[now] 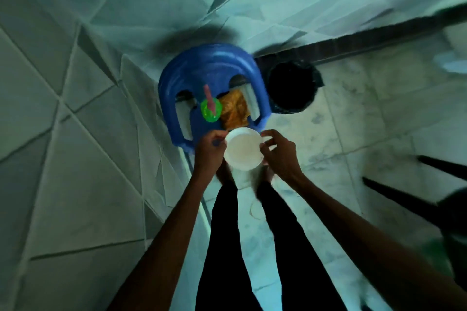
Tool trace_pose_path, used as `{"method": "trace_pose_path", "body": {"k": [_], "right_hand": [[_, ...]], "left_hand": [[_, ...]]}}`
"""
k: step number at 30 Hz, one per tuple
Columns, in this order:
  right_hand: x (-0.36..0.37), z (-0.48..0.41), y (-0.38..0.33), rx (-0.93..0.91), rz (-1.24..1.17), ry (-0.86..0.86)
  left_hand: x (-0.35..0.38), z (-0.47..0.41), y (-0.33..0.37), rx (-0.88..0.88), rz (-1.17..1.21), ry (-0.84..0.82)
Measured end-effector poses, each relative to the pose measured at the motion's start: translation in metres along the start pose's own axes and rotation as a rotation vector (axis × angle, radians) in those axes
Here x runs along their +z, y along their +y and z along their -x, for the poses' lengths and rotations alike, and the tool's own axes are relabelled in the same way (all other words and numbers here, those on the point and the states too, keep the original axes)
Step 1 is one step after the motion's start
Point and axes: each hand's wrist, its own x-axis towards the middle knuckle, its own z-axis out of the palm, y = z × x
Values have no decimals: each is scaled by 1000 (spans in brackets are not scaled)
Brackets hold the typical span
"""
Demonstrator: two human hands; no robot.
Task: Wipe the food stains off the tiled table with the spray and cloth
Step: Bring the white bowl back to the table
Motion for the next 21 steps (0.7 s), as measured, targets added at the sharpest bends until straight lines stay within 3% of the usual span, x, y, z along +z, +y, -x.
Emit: {"method": "trace_pose_path", "body": {"k": [4, 10, 15, 21], "right_hand": [[-85, 89, -13, 9, -196, 220], [-181, 232, 33, 143, -519, 524], [-227, 362, 116, 184, -723, 773], [-247, 521, 228, 306, -833, 1032]], "left_hand": [[12, 65, 86, 116, -19, -132], [76, 182, 178, 359, -146, -398], [161, 298, 192, 477, -202, -654], [265, 455, 149, 526, -241, -858]]}}
